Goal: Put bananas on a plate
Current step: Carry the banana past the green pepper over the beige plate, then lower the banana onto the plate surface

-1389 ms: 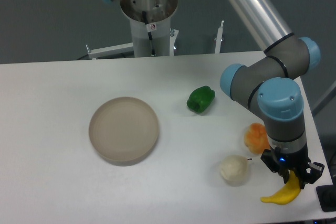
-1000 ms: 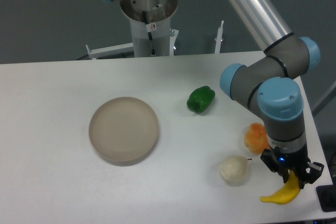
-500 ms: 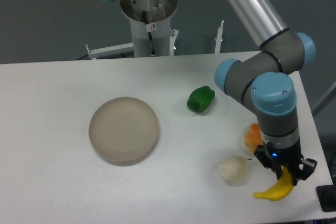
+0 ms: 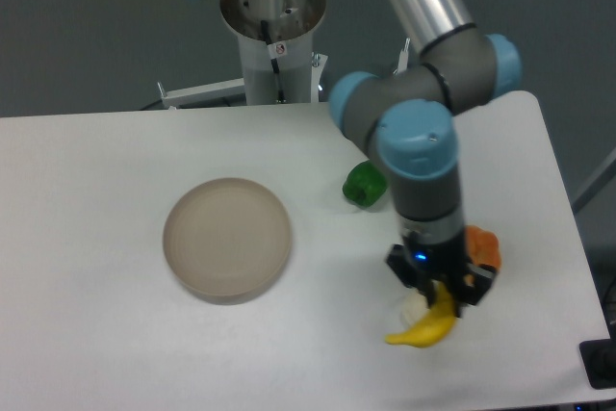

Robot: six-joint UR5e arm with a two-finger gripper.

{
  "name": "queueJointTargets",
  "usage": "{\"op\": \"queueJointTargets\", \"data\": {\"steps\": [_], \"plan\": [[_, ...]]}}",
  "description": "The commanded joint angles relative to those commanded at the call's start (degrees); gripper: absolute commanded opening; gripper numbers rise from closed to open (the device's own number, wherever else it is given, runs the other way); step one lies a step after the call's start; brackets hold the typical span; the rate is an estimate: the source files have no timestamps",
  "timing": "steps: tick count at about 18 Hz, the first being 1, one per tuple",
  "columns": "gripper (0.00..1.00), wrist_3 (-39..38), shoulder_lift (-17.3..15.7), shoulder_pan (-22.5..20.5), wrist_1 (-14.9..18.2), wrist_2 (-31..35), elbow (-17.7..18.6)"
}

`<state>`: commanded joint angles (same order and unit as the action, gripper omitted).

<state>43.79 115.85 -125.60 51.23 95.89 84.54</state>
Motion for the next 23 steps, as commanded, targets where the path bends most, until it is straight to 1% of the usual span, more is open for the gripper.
{"op": "queueJointTargets", "data": {"steps": [2,3,7,8,12,17,21,23], "plan": [[0.40,-3.3,-1.4,1.7,0.7,0.0,2.5],[0.40,-5.2,-2.5,3.0,0.9,-0.1,4.5],[0.40,-8.3,-3.7,7.1,0.6,-0.1,11.3],[0.40,-8.5,-3.7,7.6,0.4,-0.1,12.1],[0.40,-9.0,-3.8,9.8,0.2,-0.3,14.4],[0.40,-8.4,-4.0,11.3,-0.4,-0.3,17.1],[0.39,-8.3,-3.8,12.8,-1.3,-0.9,17.4],[0.39,-11.5,-3.8,13.3,-1.8,-1.9,17.7]]}}
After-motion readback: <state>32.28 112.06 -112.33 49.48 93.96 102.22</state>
